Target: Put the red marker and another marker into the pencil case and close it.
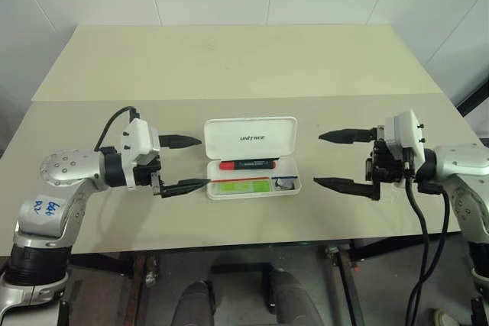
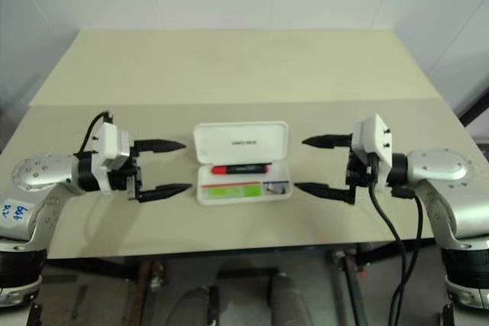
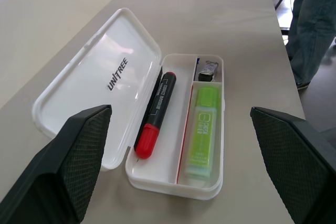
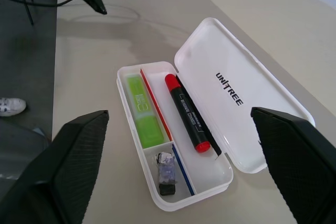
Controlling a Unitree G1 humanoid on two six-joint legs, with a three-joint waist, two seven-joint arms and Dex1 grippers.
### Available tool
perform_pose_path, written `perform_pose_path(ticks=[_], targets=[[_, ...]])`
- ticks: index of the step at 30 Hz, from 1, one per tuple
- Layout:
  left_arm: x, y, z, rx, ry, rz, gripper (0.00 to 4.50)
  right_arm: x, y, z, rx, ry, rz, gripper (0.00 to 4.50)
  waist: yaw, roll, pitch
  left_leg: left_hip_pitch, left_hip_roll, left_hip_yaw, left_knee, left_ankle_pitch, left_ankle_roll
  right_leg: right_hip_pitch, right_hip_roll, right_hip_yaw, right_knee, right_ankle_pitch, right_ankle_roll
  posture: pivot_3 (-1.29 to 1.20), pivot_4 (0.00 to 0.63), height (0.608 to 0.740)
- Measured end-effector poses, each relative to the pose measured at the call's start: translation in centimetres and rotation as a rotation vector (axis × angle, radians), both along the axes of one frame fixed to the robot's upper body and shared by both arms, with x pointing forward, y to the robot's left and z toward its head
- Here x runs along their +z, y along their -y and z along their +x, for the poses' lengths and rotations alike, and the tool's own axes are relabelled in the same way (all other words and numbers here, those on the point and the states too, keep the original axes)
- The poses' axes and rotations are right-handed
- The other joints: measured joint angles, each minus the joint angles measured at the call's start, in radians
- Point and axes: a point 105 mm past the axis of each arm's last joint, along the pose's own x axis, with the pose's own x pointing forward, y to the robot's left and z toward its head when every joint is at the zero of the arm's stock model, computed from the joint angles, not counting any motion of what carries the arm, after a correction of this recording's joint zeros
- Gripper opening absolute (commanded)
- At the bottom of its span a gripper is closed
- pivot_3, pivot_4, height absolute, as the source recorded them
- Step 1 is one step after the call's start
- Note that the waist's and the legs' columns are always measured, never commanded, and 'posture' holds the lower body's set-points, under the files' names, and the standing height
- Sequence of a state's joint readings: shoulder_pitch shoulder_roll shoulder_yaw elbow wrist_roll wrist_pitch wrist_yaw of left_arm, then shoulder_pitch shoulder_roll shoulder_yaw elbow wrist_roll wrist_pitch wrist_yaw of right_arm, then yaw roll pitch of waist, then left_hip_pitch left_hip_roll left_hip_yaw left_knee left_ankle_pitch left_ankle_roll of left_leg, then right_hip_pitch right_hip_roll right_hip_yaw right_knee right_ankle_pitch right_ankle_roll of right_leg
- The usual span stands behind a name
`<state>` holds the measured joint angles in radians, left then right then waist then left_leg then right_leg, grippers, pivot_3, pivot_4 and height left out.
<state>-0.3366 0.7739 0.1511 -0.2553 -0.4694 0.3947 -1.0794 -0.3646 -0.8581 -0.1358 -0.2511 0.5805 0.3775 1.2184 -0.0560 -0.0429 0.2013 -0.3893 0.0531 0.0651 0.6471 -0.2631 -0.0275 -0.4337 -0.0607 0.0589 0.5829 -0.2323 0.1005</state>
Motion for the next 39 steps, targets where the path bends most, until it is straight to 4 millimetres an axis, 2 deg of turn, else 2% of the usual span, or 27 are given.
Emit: perform_pose_path(ticks=[1, 5, 8, 12, 17, 19, 32, 35, 39], targets=[[0.1, -0.1, 0.0, 0.003, 0.001, -0.006, 3.95, 0.0, 0.0, 0.0, 0.000, 0.004, -0.006, 4.50, 0.000, 0.000, 0.000, 0.000, 0.000, 0.000, 0.000, 0.000, 0.000, 0.000, 0.000, 0.000, 0.000, 0.000, 0.000, 0.00, 0.150, 0.740], [-0.4, -1.3, 0.1, 0.047, -0.012, -0.033, 2.62, -0.1, 0.2, 0.0, -0.010, 0.009, -0.012, 4.50, -0.003, 0.000, 0.000, 0.000, 0.000, 0.000, -0.001, 0.000, 0.000, 0.000, 0.000, 0.000, 0.000, 0.000, 0.000, 0.00, 0.150, 0.740], [-1.3, -2.8, 0.5, 0.119, -0.038, -0.061, 1.53, 0.2, 0.4, 0.0, -0.023, 0.031, -0.009, 4.50, -0.001, 0.000, 0.000, 0.000, 0.001, 0.000, -0.001, 0.000, 0.000, -0.001, 0.000, 0.000, 0.001, 0.000, 0.000, 0.00, 0.150, 0.740], [-1.4, -4.1, 1.6, 0.222, -0.026, -0.091, 0.10, 0.3, 0.6, 0.1, -0.034, 0.035, -0.006, 4.50, 0.001, 0.000, 0.000, -0.001, 0.000, 0.000, 0.000, 0.000, 0.000, -0.001, 0.000, 0.000, 0.000, 0.000, 0.000, 0.00, 0.150, 0.740], [-1.6, -5.7, 3.9, 0.391, -0.035, -0.122, 0.04, 0.3, 0.6, 0.1, -0.041, 0.039, -0.009, 4.50, 0.003, 0.000, 0.000, -0.001, 0.000, 0.000, 0.000, 0.000, 0.000, -0.002, 0.000, 0.000, 0.000, 0.000, 0.000, 0.00, 0.150, 0.740], [-1.5, -5.7, 4.8, 0.430, -0.040, -0.131, 0.04, 0.3, 0.7, 0.2, -0.045, 0.042, -0.011, 4.50, 0.003, 0.000, 0.000, -0.001, 0.000, 0.000, 0.000, 0.000, 0.000, -0.002, 0.000, 0.000, 0.000, 0.000, 0.000, 0.00, 0.150, 0.740], [-3.2, 0.2, 9.6, 0.378, -0.168, -0.113, 0.04, 0.8, 0.4, 0.2, -0.077, 0.085, -0.019, 4.50, 0.006, 0.000, 0.000, -0.002, 0.000, 0.000, 0.000, 0.000, 0.000, -0.003, 0.001, 0.000, 0.002, 0.001, 0.001, 0.00, 0.150, 0.740], [-3.1, 1.1, 9.6, 0.345, -0.167, -0.103, 0.04, 0.8, 0.1, 0.0, -0.076, 0.096, -0.021, 4.50, 0.005, 0.000, 0.000, -0.002, 0.000, 0.000, 0.000, 0.000, 0.000, -0.003, 0.001, 0.000, 0.003, 0.001, 0.002, 0.00, 0.150, 0.740], [-3.0, 1.0, 9.3, 0.311, -0.172, -0.085, 0.04, 0.5, 0.1, -0.3, -0.089, 0.090, -0.017, 4.50, 0.006, 0.000, 0.000, -0.002, 0.000, 0.000, 0.000, 0.000, 0.000, -0.003, 0.001, 0.000, 0.003, 0.001, 0.002, 0.00, 0.150, 0.740]])
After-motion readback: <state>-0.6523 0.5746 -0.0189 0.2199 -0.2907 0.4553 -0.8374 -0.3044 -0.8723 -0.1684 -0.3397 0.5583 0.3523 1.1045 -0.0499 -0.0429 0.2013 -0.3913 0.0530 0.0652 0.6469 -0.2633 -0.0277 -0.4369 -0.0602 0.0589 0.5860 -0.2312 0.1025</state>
